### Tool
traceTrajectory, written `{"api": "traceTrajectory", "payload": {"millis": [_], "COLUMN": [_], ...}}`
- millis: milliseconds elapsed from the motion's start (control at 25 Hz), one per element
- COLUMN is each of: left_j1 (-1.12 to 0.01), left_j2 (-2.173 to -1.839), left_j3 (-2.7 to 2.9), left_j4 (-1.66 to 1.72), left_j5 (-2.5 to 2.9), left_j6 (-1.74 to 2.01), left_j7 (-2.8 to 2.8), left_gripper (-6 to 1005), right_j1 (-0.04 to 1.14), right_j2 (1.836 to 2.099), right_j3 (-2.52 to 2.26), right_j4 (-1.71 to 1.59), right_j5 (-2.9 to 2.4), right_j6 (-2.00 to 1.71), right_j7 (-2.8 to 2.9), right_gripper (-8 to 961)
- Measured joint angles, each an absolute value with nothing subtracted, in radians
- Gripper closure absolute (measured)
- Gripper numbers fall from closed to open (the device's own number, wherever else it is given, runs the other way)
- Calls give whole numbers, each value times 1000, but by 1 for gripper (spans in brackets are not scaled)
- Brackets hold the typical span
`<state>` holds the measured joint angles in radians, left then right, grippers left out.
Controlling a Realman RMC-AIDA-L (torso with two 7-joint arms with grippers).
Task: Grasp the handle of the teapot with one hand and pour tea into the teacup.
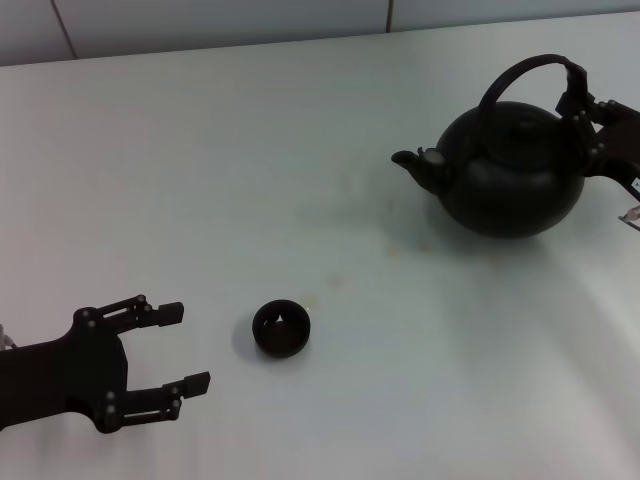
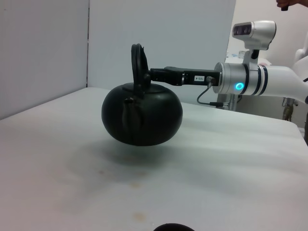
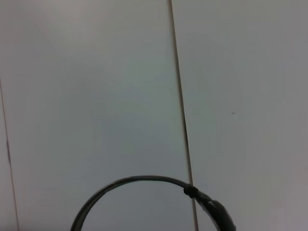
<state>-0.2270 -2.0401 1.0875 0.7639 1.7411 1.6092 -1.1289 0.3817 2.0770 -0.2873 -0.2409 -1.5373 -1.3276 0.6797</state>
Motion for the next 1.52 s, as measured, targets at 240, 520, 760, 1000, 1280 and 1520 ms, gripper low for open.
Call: {"api": "traceTrajectory", "payload": {"millis": [240, 520, 760, 1000, 1280, 1520], "left_j1": [-227, -227, -229, -233, -238, -241], "left_j2": [-2044, -2045, -2048, -2052, -2057, -2058], "left_j3": [1089, 1089, 1089, 1088, 1089, 1089], "left_j4": [764, 766, 768, 771, 777, 779], "left_j5": [1741, 1741, 1741, 1741, 1741, 1741], "left_j6": [1610, 1611, 1611, 1611, 1611, 1611], "left_j7": [-1129, -1129, -1129, -1129, -1135, -1140], "left_gripper": [186, 186, 186, 186, 186, 186], "right_j1": [399, 413, 421, 424, 421, 417], "right_j2": [2077, 2077, 2077, 2077, 2076, 2076], "right_j3": [-307, -326, -348, -352, -353, -353], "right_j4": [-240, -242, -243, -244, -265, -275], "right_j5": [-1539, -1539, -1539, -1539, -1538, -1538], "right_j6": [-1288, -1264, -1232, -1214, -1219, -1221], "right_j7": [680, 675, 669, 669, 669, 669], "right_gripper": [862, 862, 863, 862, 793, 724]}}
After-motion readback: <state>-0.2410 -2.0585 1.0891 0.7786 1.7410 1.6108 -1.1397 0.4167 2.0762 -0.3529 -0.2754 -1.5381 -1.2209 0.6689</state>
